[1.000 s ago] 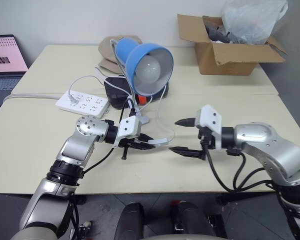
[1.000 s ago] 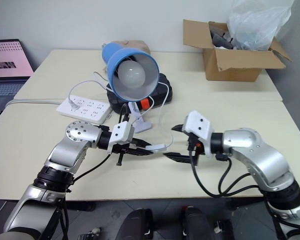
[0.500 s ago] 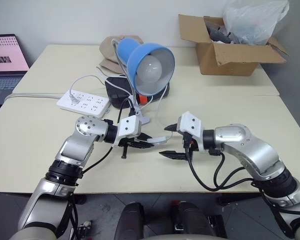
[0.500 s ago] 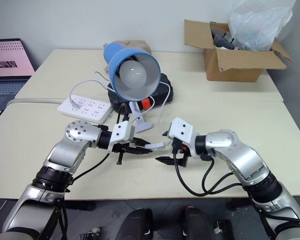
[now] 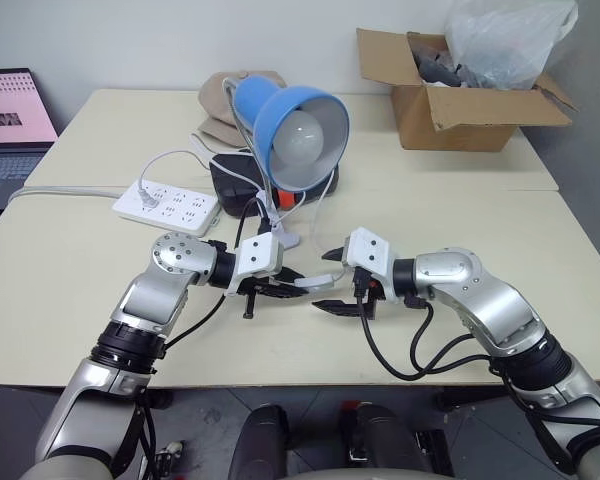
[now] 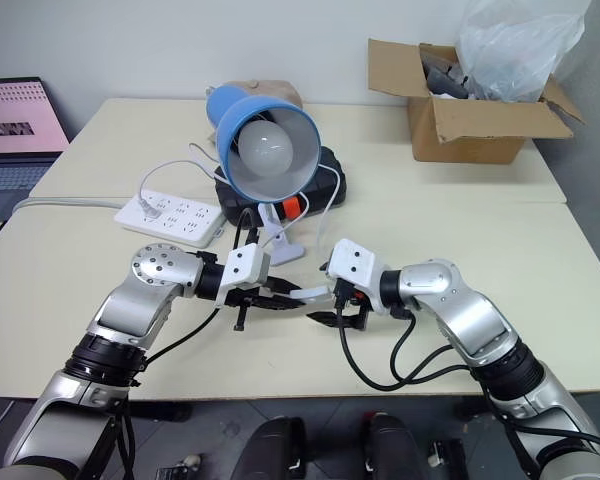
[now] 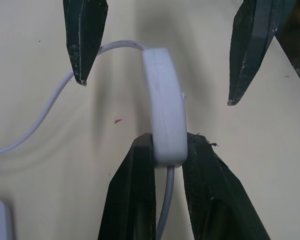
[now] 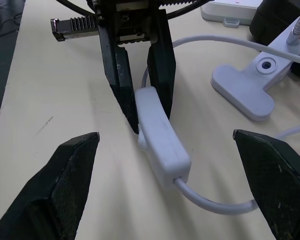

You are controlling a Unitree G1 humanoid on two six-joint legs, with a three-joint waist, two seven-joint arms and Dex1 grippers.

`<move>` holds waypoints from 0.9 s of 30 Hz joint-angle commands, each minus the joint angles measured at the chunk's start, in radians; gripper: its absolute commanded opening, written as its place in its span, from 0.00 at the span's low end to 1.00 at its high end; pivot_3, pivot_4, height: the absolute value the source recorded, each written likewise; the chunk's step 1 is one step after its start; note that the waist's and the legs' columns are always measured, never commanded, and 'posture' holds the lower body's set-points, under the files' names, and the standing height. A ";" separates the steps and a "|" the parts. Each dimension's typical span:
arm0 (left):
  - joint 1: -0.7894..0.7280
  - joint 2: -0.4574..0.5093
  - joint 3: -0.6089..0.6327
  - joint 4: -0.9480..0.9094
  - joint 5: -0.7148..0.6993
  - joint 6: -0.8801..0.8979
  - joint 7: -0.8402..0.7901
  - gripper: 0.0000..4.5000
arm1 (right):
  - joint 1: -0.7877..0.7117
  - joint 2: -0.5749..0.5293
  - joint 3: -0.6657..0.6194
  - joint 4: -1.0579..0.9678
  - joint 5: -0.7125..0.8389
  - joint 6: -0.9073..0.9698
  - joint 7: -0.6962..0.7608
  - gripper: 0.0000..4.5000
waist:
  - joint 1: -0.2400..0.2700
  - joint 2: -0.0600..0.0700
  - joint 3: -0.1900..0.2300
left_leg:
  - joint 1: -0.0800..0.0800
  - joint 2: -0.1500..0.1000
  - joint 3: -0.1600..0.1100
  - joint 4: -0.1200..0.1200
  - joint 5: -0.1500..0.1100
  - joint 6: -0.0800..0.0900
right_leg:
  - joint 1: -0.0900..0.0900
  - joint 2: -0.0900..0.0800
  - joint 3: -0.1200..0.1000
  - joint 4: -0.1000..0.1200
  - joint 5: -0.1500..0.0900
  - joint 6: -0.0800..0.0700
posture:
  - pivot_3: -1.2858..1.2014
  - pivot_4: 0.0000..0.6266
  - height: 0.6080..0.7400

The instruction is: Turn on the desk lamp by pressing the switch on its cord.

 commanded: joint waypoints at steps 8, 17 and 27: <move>-0.002 0.009 0.007 -0.057 -0.012 0.003 0.012 0.09 | -0.019 0.013 0.007 0.010 -0.051 -0.048 0.028 0.41 | 0.000 0.000 0.000 | 0.000 0.000 0.000 0.000 0.000 0.000 | 0.000 0.000 0.000 0.000 0.000 0.000 | 0.52 0.24 1.00; -0.006 0.013 0.005 -0.052 -0.013 -0.005 0.013 0.09 | -0.016 0.016 -0.004 0.012 -0.065 -0.068 0.061 0.16 | 0.000 0.000 0.000 | 0.000 0.000 0.000 0.000 0.000 0.000 | 0.000 0.000 0.000 0.000 0.000 0.000 | 0.52 0.24 1.00; -0.008 0.012 0.002 -0.046 -0.007 -0.023 0.011 0.09 | -0.015 0.022 -0.015 0.001 -0.046 -0.059 0.085 0.15 | 0.000 0.000 0.000 | 0.000 0.000 0.000 0.000 0.000 0.000 | 0.000 0.000 0.000 0.000 0.000 0.000 | 0.52 0.24 1.00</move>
